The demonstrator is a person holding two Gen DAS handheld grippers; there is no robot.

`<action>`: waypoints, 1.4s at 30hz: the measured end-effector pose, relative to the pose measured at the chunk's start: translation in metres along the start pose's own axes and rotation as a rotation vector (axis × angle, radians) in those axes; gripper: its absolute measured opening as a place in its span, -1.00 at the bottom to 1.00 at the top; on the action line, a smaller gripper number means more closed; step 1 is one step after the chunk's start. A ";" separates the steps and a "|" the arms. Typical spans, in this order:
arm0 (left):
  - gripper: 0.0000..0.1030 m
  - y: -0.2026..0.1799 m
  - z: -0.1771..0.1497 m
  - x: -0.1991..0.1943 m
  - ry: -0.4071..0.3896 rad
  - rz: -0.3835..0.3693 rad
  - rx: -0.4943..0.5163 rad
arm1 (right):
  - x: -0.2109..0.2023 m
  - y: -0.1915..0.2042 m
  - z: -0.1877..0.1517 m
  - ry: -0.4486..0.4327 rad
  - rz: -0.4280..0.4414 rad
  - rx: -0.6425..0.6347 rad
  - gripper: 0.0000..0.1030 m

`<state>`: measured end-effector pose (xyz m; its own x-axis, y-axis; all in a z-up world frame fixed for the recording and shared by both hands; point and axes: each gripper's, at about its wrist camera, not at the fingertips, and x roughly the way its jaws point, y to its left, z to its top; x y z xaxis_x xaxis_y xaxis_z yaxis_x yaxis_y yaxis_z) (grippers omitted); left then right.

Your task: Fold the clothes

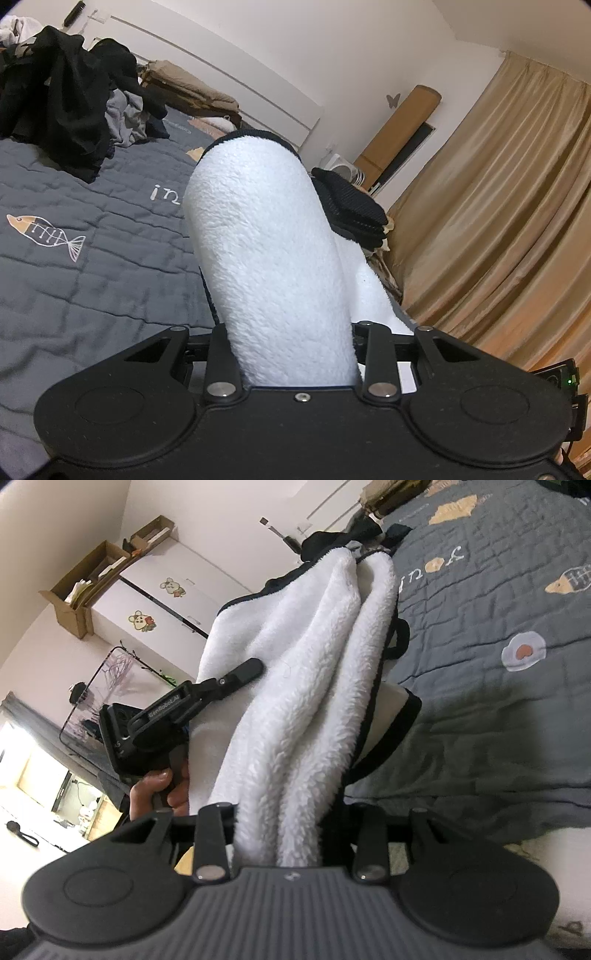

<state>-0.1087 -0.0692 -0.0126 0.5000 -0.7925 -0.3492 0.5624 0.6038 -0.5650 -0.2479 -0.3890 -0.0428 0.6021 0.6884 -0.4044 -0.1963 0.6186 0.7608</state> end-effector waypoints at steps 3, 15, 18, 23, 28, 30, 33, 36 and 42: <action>-0.38 -0.016 -0.006 -0.002 -0.015 0.005 0.007 | -0.011 0.000 -0.001 0.000 0.002 -0.013 -0.29; -0.38 -0.072 -0.012 0.010 -0.039 -0.008 0.040 | -0.066 -0.006 0.002 -0.032 0.011 -0.052 -0.29; -0.38 -0.085 -0.013 0.022 -0.030 -0.026 0.046 | -0.081 -0.009 0.002 -0.045 -0.007 -0.049 -0.29; -0.38 -0.104 -0.014 0.050 -0.012 -0.070 0.064 | -0.106 -0.021 0.004 -0.076 -0.043 -0.043 -0.29; -0.38 -0.117 -0.018 0.088 0.018 -0.115 0.070 | -0.130 -0.041 0.007 -0.117 -0.076 -0.018 -0.29; -0.38 -0.120 -0.019 0.105 0.035 -0.125 0.069 | -0.137 -0.053 0.009 -0.131 -0.084 -0.002 -0.29; -0.38 -0.122 -0.021 0.131 0.061 -0.130 0.066 | -0.145 -0.074 0.013 -0.148 -0.096 0.027 -0.29; -0.38 -0.122 -0.023 0.155 0.086 -0.133 0.066 | -0.149 -0.093 0.016 -0.158 -0.107 0.051 -0.29; -0.38 -0.112 -0.023 0.181 0.113 -0.132 0.049 | -0.150 -0.119 0.021 -0.169 -0.117 0.090 -0.29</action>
<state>-0.0967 -0.2824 -0.0296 0.3439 -0.8681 -0.3580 0.6508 0.4951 -0.5756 -0.2987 -0.5736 -0.0619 0.7396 0.5356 -0.4075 -0.0520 0.6492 0.7588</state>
